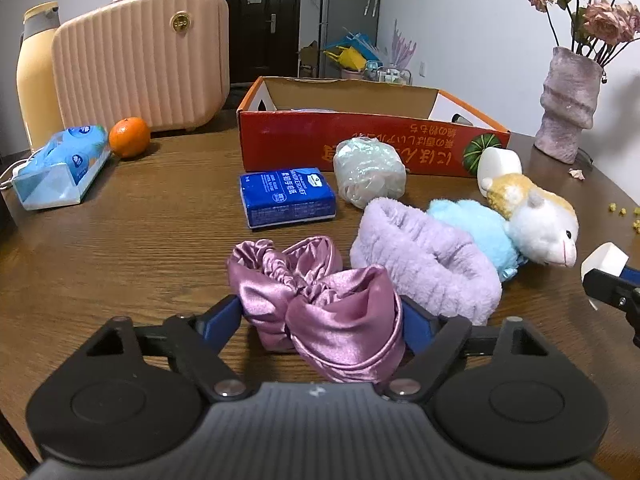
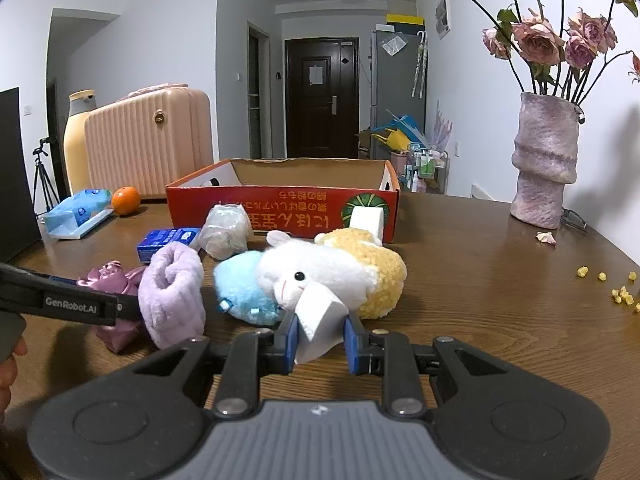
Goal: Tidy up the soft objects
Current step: 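Close the left gripper on the pink satin scrunchie while the right gripper holds the foam, then carry the scrunchie and foam in both grippers over the cardboard box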
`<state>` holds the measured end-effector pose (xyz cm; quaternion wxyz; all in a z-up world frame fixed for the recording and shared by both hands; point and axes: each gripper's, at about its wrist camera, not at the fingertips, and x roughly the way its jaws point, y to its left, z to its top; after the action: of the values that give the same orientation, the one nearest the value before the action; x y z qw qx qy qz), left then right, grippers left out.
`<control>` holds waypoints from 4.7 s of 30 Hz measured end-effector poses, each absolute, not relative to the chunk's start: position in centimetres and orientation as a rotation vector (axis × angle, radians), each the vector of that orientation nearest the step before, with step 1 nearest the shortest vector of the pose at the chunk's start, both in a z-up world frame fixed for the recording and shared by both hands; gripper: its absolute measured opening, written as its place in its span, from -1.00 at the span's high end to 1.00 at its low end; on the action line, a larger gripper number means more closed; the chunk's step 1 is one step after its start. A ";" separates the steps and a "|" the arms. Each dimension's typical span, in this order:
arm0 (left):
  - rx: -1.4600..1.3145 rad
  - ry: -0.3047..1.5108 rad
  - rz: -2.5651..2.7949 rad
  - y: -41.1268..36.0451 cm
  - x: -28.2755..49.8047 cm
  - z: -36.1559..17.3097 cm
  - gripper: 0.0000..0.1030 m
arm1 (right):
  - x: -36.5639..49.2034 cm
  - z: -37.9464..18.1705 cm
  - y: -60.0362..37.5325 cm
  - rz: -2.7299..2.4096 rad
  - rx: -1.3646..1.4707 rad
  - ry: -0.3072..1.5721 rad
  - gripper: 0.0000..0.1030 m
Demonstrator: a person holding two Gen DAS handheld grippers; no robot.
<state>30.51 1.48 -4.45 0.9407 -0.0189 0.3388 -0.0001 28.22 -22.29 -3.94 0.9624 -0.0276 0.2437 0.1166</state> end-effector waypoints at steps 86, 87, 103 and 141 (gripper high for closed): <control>-0.085 0.331 0.081 0.0 34.2 3.2 -0.23 | 36.7 1.6 -19.6 0.209 -0.011 0.241 0.52; -0.087 0.330 0.082 0.0 34.5 3.3 -0.23 | 37.1 1.6 -19.6 0.212 -0.007 0.242 0.51; -0.101 0.311 0.117 -0.1 40.5 3.5 -0.23 | 43.0 2.3 -18.7 0.209 -0.033 0.221 0.50; -0.071 0.297 0.169 -1.2 50.7 2.5 -0.23 | 54.5 3.1 -17.1 0.230 -0.141 0.369 0.48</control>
<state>50.74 -1.16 2.46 0.9848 -0.0355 0.1480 0.0839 54.46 -17.13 3.10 0.9740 -0.0700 0.1827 0.1139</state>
